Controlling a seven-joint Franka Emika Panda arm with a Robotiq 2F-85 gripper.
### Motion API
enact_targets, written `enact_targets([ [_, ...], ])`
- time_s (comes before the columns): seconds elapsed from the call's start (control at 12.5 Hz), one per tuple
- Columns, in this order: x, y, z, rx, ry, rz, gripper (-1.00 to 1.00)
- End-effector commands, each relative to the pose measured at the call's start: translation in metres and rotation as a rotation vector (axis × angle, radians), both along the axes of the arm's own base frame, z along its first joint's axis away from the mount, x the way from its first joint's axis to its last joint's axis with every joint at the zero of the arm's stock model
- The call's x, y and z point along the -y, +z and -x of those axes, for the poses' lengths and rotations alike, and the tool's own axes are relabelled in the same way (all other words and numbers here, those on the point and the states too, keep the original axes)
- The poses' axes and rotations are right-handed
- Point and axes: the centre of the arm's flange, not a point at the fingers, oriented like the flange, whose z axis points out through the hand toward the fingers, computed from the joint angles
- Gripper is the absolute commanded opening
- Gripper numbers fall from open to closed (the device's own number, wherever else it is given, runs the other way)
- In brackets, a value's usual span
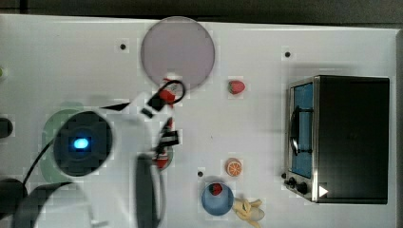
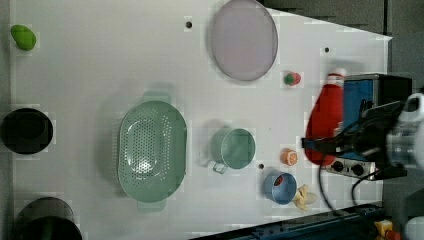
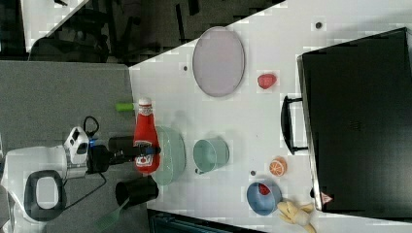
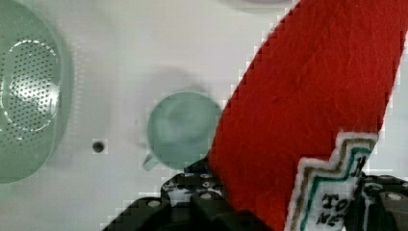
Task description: Pick Ketchup from the table and place it in strainer.
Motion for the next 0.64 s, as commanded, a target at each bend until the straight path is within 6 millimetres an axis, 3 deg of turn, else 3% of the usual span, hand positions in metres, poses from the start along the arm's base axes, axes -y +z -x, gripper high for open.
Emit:
enact_targets([
  [0.08,-0.055,-0.006,0.011,0.03,-0.138,0.005,0.26],
  [0.32,-0.119,-0.029,0.018,0.088,-0.131,-0.045,0.26],
  [0.64,-0.183,-0.079,0.03,0.065,-0.274,-0.135,0.26],
])
